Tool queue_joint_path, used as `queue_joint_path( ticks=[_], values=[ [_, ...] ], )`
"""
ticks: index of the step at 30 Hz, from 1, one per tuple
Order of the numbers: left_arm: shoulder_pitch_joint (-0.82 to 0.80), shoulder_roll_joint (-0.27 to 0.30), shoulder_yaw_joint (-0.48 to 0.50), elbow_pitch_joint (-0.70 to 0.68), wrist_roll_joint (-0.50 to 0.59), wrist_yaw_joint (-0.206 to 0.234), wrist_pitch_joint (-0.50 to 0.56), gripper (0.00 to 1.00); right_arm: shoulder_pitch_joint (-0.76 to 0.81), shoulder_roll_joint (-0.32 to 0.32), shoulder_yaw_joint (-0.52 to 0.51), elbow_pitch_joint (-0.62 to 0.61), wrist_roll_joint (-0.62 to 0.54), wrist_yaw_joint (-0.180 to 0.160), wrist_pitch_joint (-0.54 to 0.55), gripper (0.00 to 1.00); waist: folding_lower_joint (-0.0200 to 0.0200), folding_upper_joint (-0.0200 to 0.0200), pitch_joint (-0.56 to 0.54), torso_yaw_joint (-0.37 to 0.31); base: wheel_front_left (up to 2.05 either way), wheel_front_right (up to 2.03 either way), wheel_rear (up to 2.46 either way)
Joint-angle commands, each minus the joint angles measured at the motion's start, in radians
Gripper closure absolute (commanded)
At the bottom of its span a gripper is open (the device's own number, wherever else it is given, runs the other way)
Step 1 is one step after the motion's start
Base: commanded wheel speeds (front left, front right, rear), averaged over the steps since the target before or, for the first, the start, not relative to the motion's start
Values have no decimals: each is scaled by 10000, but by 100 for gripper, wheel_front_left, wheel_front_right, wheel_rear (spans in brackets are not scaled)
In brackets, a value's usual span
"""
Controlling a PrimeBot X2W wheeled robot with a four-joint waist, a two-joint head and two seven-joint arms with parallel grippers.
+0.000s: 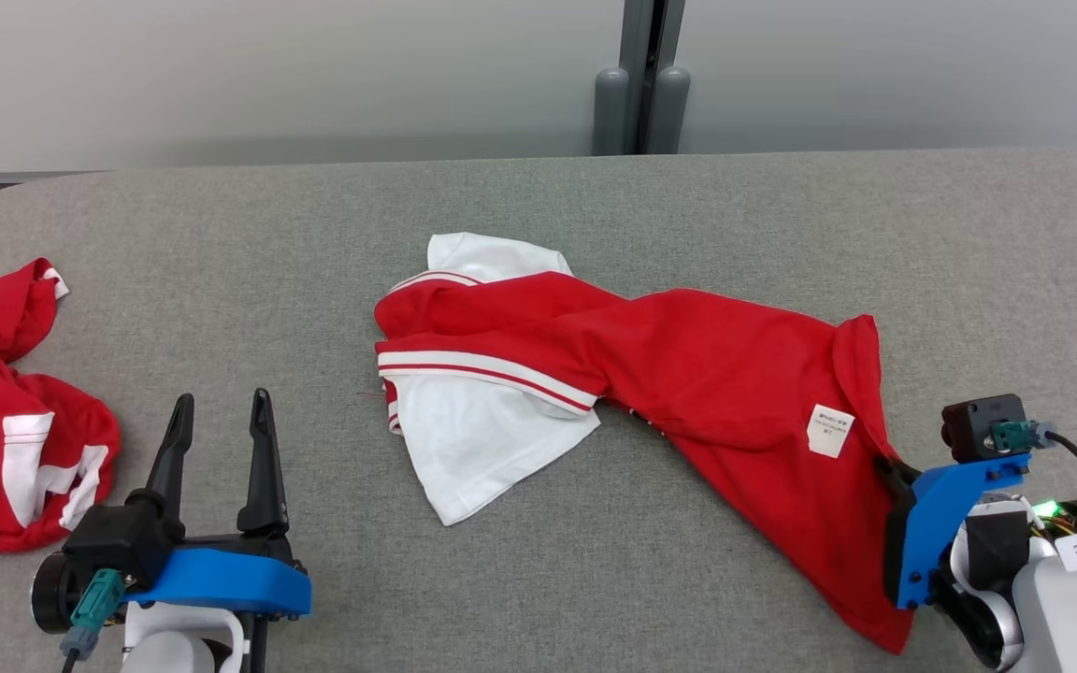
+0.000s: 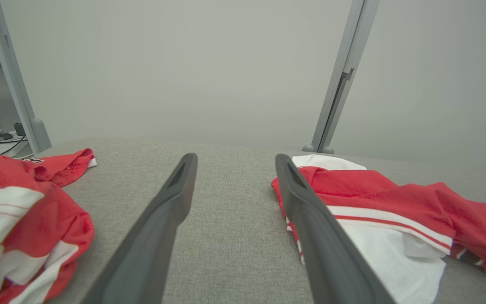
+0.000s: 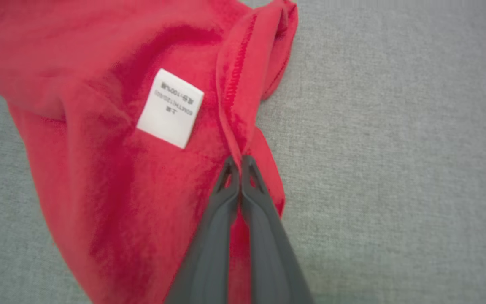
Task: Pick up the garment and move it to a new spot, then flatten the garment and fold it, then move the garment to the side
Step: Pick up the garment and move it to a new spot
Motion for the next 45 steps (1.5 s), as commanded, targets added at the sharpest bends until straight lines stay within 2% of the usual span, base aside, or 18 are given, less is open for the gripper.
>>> queue_joint_path(
  ticks=[1,4,8,12,17,20,25,31,32,33,37,41,45],
  values=[
    [-130,23,-1,-10,34,-13,-46,0,-274,-24,19,-4,68,1,-236,100,0,0,28,-53,0,0,0],
    [-157,21,25,-40,55,8,-46,0,-429,181,-44,-245,358,1,-600,100,0,0,37,-131,0,0,0],
    [-78,22,53,-13,58,12,-46,0,-171,645,-322,-1048,1799,1,-1070,100,0,0,-84,-218,0,0,0],
    [62,9,102,-20,40,43,-46,0,782,996,-378,-2451,3572,1,-1060,100,0,0,-250,-350,0,0,0],
    [143,24,162,-92,10,56,-46,0,2587,1156,-244,-4154,4870,1,-495,100,0,0,-315,-541,0,0,0],
    [141,36,165,-108,2,46,-46,0,3319,1169,-220,-4640,5079,2,-199,100,0,0,-305,-618,0,0,0],
    [123,107,191,-98,-26,20,-45,0,4748,1203,79,-5306,5228,2,907,100,0,0,-258,-823,0,0,0],
    [33,107,162,-63,-12,16,-46,0,5401,1199,81,-4987,4548,1,1863,100,0,0,-264,-978,0,0,0],
    [27,103,152,-55,-13,13,-46,0,5394,1197,-10,-4860,4269,1,1852,97,0,0,-268,-993,0,0,0],
    [20,96,138,-47,-15,10,-45,0,5370,1196,-73,-4703,4051,1,1869,0,0,0,-271,-1001,0,0,0],
    [12,63,89,-10,-27,3,-46,0,5005,1198,-328,-4662,4019,2,1484,0,0,0,-304,-988,0,0,0],
    [68,46,86,1,-62,-5,-46,0,4743,1199,-640,-5312,4027,1,1259,0,0,0,-320,-941,0,0,0],
    [98,40,137,-23,-71,23,-45,0,4245,1195,-1222,-5932,3220,1,1206,0,0,0,-287,-939,0,0,0]
  ],
)
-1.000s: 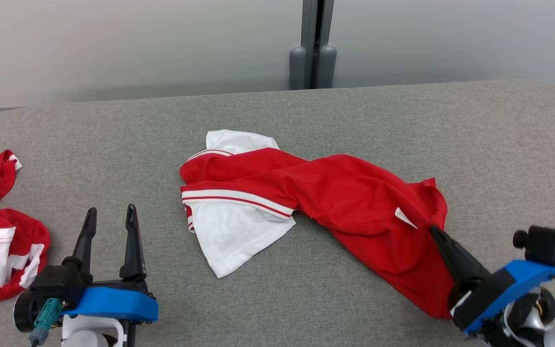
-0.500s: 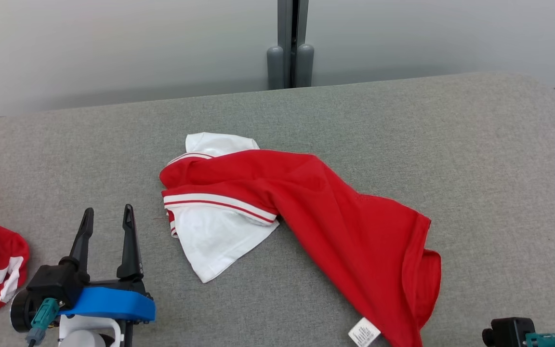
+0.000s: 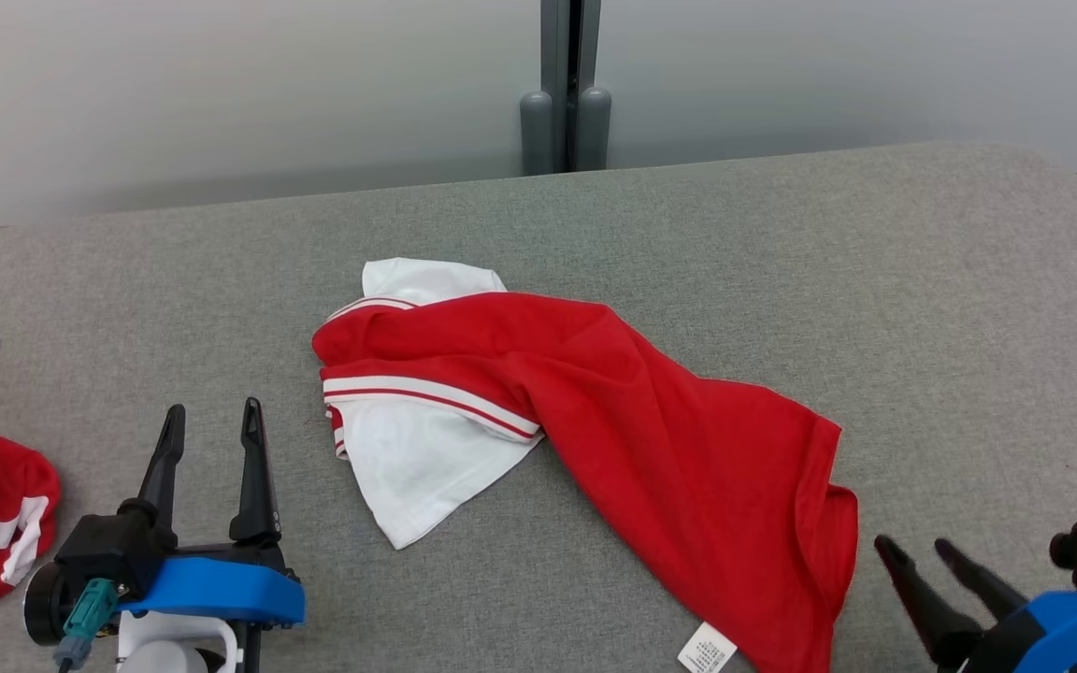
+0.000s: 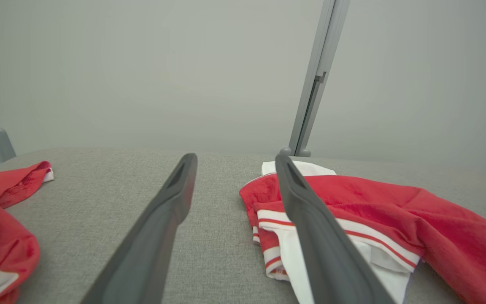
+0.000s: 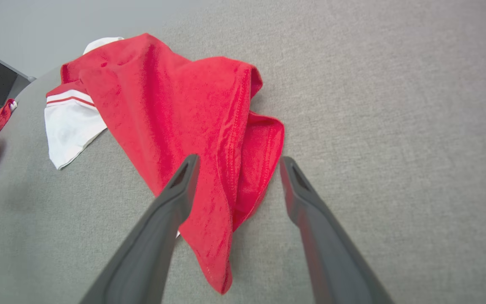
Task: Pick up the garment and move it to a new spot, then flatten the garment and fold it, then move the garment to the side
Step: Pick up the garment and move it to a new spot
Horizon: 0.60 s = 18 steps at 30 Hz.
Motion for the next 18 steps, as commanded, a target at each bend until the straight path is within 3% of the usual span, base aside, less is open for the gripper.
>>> queue_joint_path(
  ticks=[1,9,18],
  values=[
    [-45,-12,16,-17,-38,12,-45,0,-388,-2,-221,-68,-309,2,-118,0,0,0,24,-6,0,0,0],
    [-209,-30,-102,13,-32,-27,-45,0,-2087,-1,62,1362,-2051,1,-940,0,0,0,144,72,0,0,0],
    [-248,-9,-117,53,-30,-62,-45,0,-3422,-4,412,4306,-2937,1,-1868,0,0,0,225,218,0,0,0]
  ],
)
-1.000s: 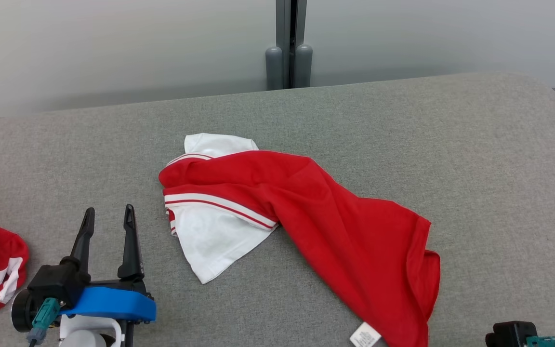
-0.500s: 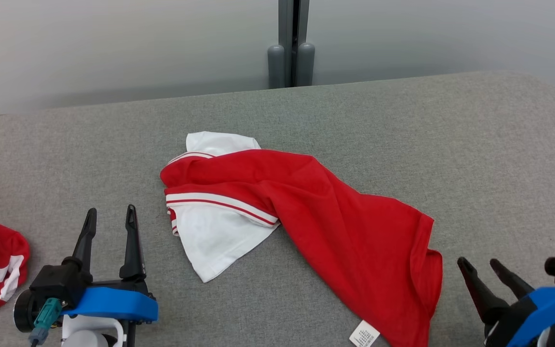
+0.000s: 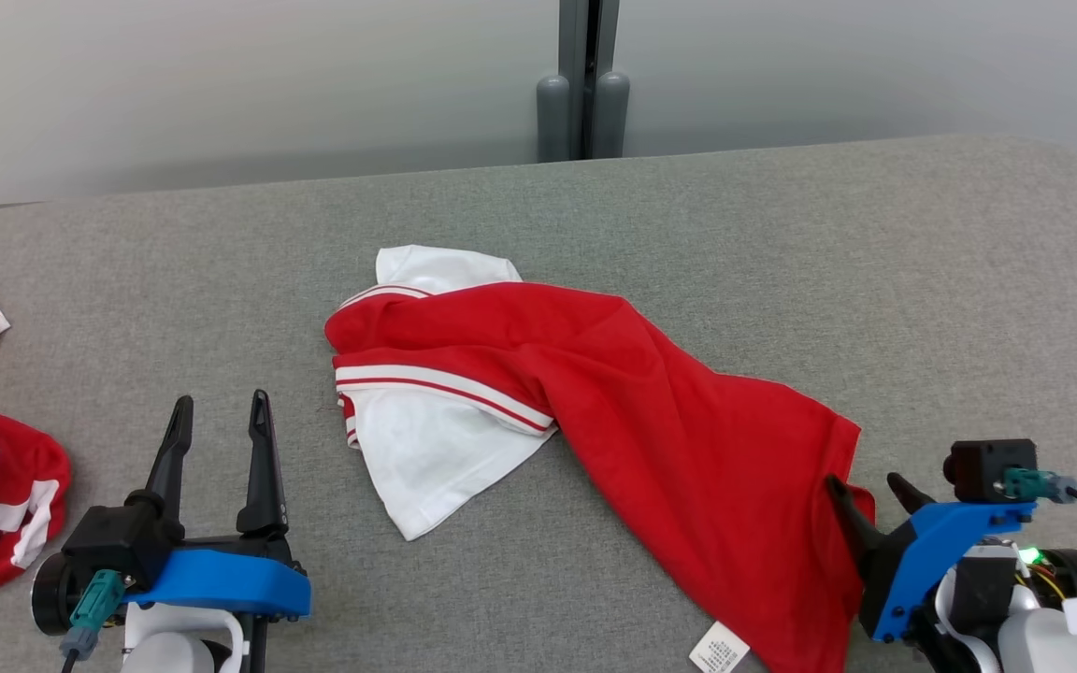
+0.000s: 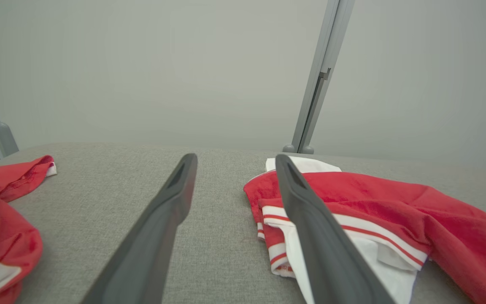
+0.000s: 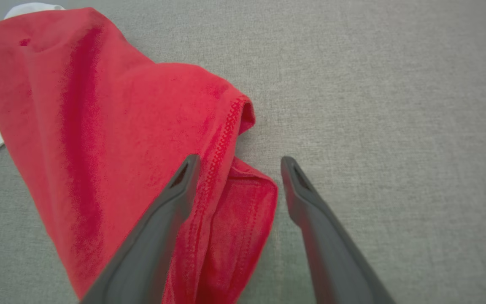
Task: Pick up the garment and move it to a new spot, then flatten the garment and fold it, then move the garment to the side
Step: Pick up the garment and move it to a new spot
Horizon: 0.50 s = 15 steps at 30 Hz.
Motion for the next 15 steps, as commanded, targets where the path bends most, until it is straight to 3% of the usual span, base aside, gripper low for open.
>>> queue_joint_path(
  ticks=[1,12,13,14,15],
  values=[
    [-130,31,-49,4,-22,-46,-44,0,-368,-4,19,526,-174,1,-144,0,1,-1,29,47,0,0,0],
    [-214,47,-176,68,29,-90,-44,0,-1536,9,652,3543,-1082,2,-24,0,1,-1,79,334,0,0,0],
    [-204,48,-184,71,27,-95,-44,0,-1575,30,765,3625,-1095,6,-41,42,1,-1,75,352,0,0,0],
    [-192,52,-186,71,26,-97,-43,0,-1633,50,837,3669,-1150,13,-112,100,1,-1,76,369,0,0,0],
    [-185,53,-182,67,26,-99,-44,0,-1707,5,883,3711,-1215,13,-135,100,1,-1,82,381,0,0,0]
  ],
)
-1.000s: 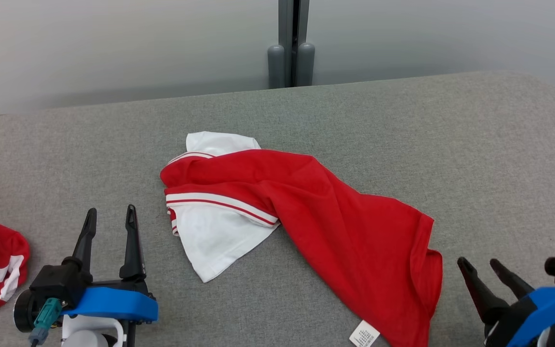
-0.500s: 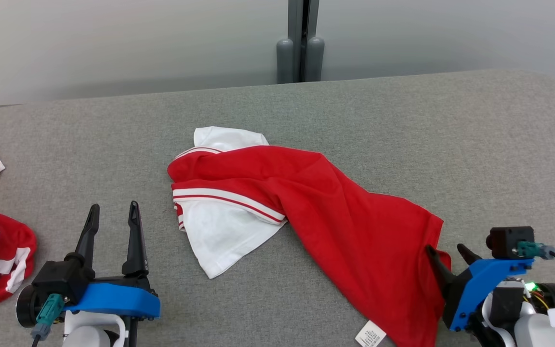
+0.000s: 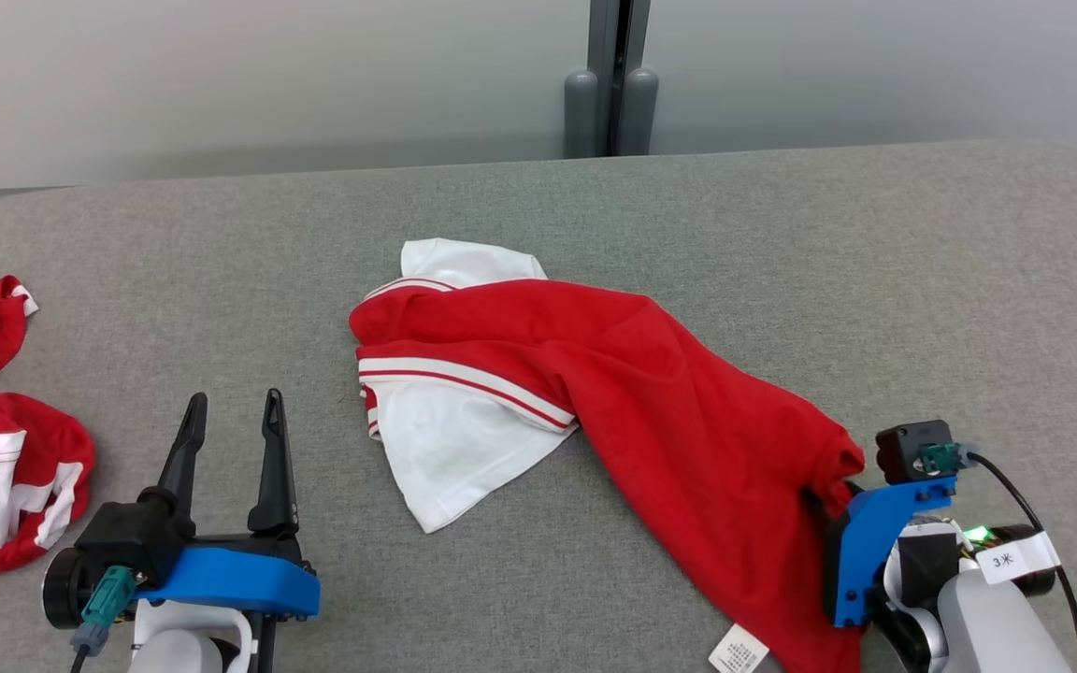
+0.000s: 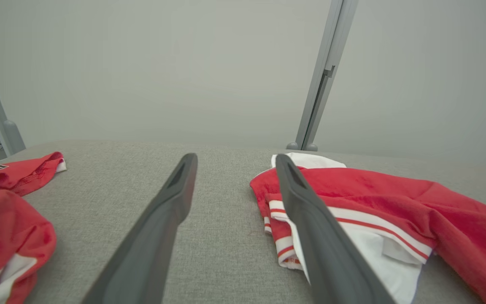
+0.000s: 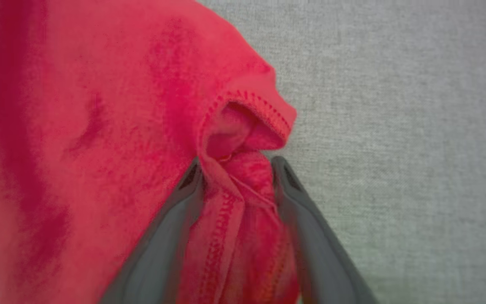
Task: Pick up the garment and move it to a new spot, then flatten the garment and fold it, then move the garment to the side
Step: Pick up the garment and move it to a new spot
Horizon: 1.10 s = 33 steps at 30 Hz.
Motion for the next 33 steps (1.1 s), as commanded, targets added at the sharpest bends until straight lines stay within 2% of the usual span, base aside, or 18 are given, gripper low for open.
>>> queue_joint_path(
  ticks=[1,8,13,21,24,25,26,33],
  values=[
    [-111,43,24,-20,14,-37,-46,0,-146,-18,113,187,-155,25,-94,100,0,0,19,23,0,0,0],
    [-237,50,41,-143,19,-45,-45,0,-1410,-895,-93,-176,-626,15,-682,100,0,0,290,133,0,0,0],
    [-441,8,-78,-190,46,-66,-45,0,-2621,-1647,140,-34,-641,15,-864,100,0,0,621,430,0,0,0],
    [-749,-65,-252,-224,85,-77,-45,0,-4336,-2479,380,924,-358,15,-1705,100,0,0,1218,1183,0,0,0],
    [-838,-85,-299,-247,108,-95,-46,0,-4705,-2433,178,1575,-263,15,-1925,100,0,0,1348,1363,0,0,0],
    [-846,-97,-323,-252,111,-100,-45,0,-4819,-2418,121,1751,-239,15,-2013,53,0,0,1379,1411,0,0,0],
    [-855,-102,-333,-253,104,-97,-46,0,-4909,-2428,40,1963,-248,13,-2093,0,0,0,1393,1441,0,0,0],
    [-772,-150,-279,-201,127,-114,-45,0,-4920,-2191,-409,2599,-286,15,-3100,0,0,0,1137,1342,0,0,0]
  ],
)
